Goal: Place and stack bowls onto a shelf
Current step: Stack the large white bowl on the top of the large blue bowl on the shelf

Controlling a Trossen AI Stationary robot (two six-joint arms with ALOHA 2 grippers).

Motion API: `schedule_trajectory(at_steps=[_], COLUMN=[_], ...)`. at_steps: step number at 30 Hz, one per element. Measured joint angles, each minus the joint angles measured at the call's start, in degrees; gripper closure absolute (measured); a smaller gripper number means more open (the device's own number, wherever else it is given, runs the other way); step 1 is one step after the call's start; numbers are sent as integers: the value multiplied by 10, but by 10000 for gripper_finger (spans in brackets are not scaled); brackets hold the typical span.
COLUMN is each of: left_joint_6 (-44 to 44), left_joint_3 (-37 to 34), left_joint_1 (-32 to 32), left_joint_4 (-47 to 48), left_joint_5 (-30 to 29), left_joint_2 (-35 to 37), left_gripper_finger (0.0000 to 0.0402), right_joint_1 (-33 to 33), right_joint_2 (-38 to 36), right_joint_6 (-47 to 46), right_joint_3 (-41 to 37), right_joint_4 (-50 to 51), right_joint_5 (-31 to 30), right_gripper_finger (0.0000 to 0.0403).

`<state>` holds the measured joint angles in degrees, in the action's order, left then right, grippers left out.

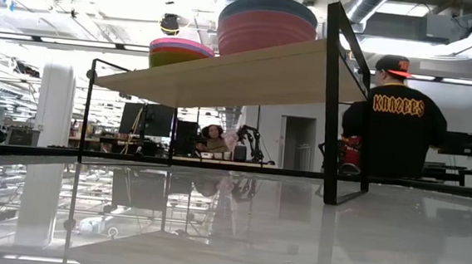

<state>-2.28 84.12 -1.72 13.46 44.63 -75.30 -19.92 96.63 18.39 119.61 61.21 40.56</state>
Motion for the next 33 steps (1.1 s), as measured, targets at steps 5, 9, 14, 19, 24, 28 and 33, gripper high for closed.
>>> schedule_trajectory(at_steps=[5,9,14,19,24,28,33], left_joint_6=[0,4,-12,-35,-29,-40,-24], left_joint_3=[0,1,0,0,0,0,0], left_joint_1=[0,0,0,0,4,9,9], left_joint_4=[-8,-19,-45,-90,-118,-136,-133], left_joint_5=[14,20,63,101,138,156,139], left_joint_2=[-26,-40,-61,-74,-73,-74,-74], left_gripper_finger=[211,211,211,211,214,233,271], right_joint_1=[25,40,54,67,77,87,103], right_joint_2=[3,2,1,2,2,2,2], right_joint_6=[1,1,1,1,1,2,2], right_joint_3=[0,0,0,0,0,0,0], right_joint_4=[-45,-59,-74,-72,-71,-74,-81], right_joint_5=[45,51,63,65,65,78,104], right_gripper_finger=[375,375,375,375,375,375,375])
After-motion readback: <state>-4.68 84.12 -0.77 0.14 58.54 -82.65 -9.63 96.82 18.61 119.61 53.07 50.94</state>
